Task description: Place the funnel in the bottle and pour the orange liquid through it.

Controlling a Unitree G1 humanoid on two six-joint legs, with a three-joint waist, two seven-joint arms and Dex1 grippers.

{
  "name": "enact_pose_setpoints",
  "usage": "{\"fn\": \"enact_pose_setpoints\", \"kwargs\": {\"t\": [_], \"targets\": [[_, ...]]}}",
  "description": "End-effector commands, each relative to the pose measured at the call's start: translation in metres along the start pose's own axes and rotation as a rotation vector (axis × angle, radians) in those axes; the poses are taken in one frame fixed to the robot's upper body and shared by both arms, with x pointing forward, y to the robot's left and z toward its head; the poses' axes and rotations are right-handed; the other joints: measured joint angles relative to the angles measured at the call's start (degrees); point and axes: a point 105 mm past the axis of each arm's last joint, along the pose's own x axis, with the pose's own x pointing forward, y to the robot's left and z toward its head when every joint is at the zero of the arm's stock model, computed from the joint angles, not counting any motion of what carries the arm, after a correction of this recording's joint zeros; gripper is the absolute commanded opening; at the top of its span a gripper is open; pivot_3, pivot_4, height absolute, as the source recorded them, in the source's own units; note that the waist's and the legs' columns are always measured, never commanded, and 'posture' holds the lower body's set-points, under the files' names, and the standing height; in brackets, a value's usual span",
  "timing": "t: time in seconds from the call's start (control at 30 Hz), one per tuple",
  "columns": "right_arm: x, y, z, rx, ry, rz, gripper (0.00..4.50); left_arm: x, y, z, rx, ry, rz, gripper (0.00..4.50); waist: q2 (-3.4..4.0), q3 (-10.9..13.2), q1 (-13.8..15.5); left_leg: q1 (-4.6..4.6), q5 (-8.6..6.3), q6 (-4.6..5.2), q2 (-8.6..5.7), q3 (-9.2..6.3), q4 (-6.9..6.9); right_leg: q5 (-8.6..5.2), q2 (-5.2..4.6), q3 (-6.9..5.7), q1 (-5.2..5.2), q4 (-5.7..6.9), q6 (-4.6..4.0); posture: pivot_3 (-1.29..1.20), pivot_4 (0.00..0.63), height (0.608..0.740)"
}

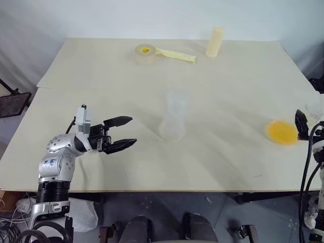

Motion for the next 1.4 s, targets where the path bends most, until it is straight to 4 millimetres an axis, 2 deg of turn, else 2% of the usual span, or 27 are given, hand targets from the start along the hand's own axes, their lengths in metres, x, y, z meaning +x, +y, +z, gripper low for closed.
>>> {"fn": "enact_pose_setpoints", "kwargs": {"t": [0.03, 0.43, 0.53, 0.67, 0.73, 0.97, 1.07, 1.2, 1.4], "targets": [[0.008, -0.005, 0.012, -0.028, -0.029, -0.029, 4.50, -0.001, -0.004, 0.010, 0.036, -0.026, -0.004, 4.49, 0.02, 0.0, 0.0, -0.01, 0.00, 0.00, 0.00, 0.01, 0.00, 0.00, 0.00, 0.01, 0.00, -0.02, 0.00, 0.00, 0.150, 0.740], [0.020, -0.007, 0.015, -0.024, -0.050, -0.077, 4.50, -0.003, -0.003, 0.013, 0.043, -0.022, 0.015, 4.49, 0.03, 0.0, -0.1, -0.03, 0.00, 0.00, 0.00, -0.01, -0.03, 0.00, 0.00, -0.01, 0.00, -0.02, 0.00, 0.00, 0.150, 0.740], [0.020, -0.003, 0.016, 0.011, -0.054, -0.069, 3.82, -0.003, -0.002, 0.013, 0.043, -0.022, 0.015, 4.50, 0.03, 0.0, -0.1, -0.02, 0.00, 0.00, 0.00, -0.01, -0.04, 0.00, 0.00, -0.01, -0.01, -0.04, 0.00, 0.00, 0.150, 0.740], [0.019, 0.002, 0.022, 0.027, -0.083, -0.062, 2.49, -0.003, -0.002, 0.013, 0.042, -0.022, 0.012, 4.50, 0.04, 0.0, -0.2, -0.02, 0.00, 0.00, 0.01, -0.01, -0.05, 0.00, 0.00, -0.02, -0.01, -0.04, 0.00, 0.00, 0.150, 0.740], [0.017, 0.008, 0.026, 0.045, -0.093, -0.038, 2.42, -0.003, -0.002, 0.013, 0.040, -0.022, 0.009, 4.50, 0.05, 0.0, -0.3, -0.03, 0.00, 0.00, 0.01, -0.01, -0.05, 0.00, 0.00, -0.02, -0.01, -0.05, 0.00, 0.00, 0.150, 0.740], [0.022, 0.068, 0.074, 0.061, -0.172, 0.146, 2.42, -0.003, 0.003, 0.012, 0.040, -0.023, -0.015, 4.50, 0.21, 0.1, -0.9, -0.04, 0.00, 0.00, 0.02, 0.00, -0.06, 0.00, 0.01, -0.02, -0.05, -0.03, 0.00, 0.00, 0.150, 0.740], [0.023, 0.111, 0.096, -0.038, -0.209, 0.276, 2.42, -0.003, 0.007, 0.015, 0.052, -0.044, -0.024, 4.50, 0.22, 0.1, -1.2, -0.05, 0.00, 0.00, 0.01, -0.04, -0.09, 0.00, 0.01, -0.05, -0.08, -0.02, 0.00, 0.00, 0.150, 0.740], [0.020, 0.160, 0.113, -0.166, -0.247, 0.415, 2.42, -0.005, 0.013, 0.016, 0.061, -0.054, -0.028, 4.50, 0.22, 0.1, -1.2, -0.07, 0.00, -0.01, 0.00, -0.04, -0.11, 0.00, 0.01, -0.08, -0.10, -0.01, 0.00, 0.00, 0.150, 0.740], [0.018, 0.205, 0.128, -0.466, -0.395, 0.531, 2.42, -0.005, 0.019, 0.016, 0.062, -0.048, -0.036, 4.50, 0.21, 0.1, -1.2, -0.15, 0.00, 0.00, -0.08, -0.08, -0.10, 0.00, -0.02, -0.12, -0.10, -0.04, 0.00, 0.00, 0.150, 0.740]]}}
